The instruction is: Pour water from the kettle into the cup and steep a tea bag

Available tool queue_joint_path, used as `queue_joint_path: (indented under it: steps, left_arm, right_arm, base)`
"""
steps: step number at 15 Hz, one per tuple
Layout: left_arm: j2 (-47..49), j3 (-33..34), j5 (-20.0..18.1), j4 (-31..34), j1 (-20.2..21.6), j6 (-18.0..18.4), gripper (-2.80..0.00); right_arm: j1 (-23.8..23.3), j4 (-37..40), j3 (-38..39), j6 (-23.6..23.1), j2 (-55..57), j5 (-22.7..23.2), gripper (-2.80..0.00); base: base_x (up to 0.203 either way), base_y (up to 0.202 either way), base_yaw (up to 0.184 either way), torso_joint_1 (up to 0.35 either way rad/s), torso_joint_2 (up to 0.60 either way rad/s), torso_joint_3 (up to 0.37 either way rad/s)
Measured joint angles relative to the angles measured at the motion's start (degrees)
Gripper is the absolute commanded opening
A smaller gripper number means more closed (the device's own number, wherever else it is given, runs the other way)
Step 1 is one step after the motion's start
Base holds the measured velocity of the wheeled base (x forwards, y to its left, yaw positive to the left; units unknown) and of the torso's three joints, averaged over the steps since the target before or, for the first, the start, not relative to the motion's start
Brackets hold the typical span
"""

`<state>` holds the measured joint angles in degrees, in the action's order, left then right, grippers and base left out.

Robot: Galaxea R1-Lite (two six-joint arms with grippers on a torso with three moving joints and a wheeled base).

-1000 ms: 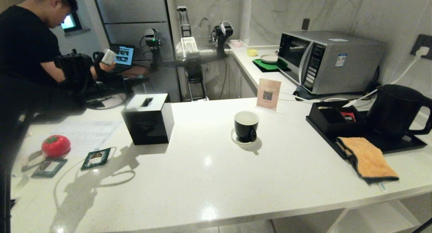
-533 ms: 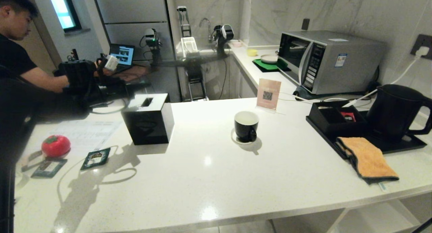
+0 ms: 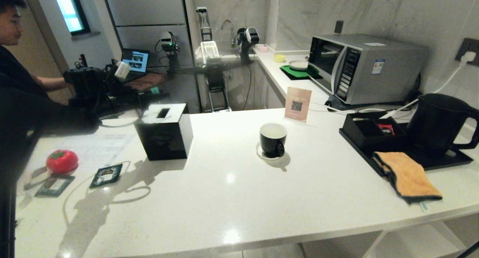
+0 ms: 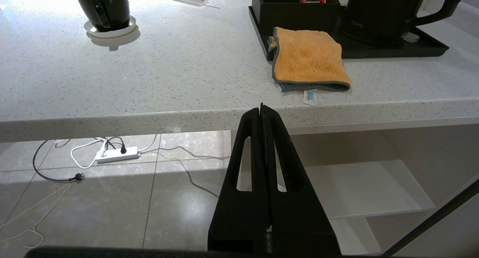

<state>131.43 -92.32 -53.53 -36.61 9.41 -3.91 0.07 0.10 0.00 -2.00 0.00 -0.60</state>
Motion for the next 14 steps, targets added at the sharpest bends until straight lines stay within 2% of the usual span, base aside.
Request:
queue_joint_path:
  steps: [5, 10, 14]
  left_arm:
    - [-0.17, 2.59, -0.24, -2.0, 0.2, 0.02, 0.0]
    - [-1.02, 3.27, -0.55, 0.95, 0.09, 6.67, 0.0]
    - [-2.15, 3.35, -0.66, 0.54, -0.84, 8.06, 0.0]
  right_arm:
    - [0.0, 0.0, 0.0, 0.02, 0.0, -0.02, -2.8]
    - [0.0, 0.0, 0.0, 0.02, 0.0, -0.02, -2.8]
    - [0.0, -0.03, 0.0, 0.0, 0.0, 0.0, -2.8]
  base:
    - [0.0, 0.0, 0.0, 0.0, 0.0, 0.0]
    - [0.0, 0.0, 0.0, 0.0, 0.0, 0.0]
    - [0.0, 0.0, 0.0, 0.0, 0.0, 0.0]
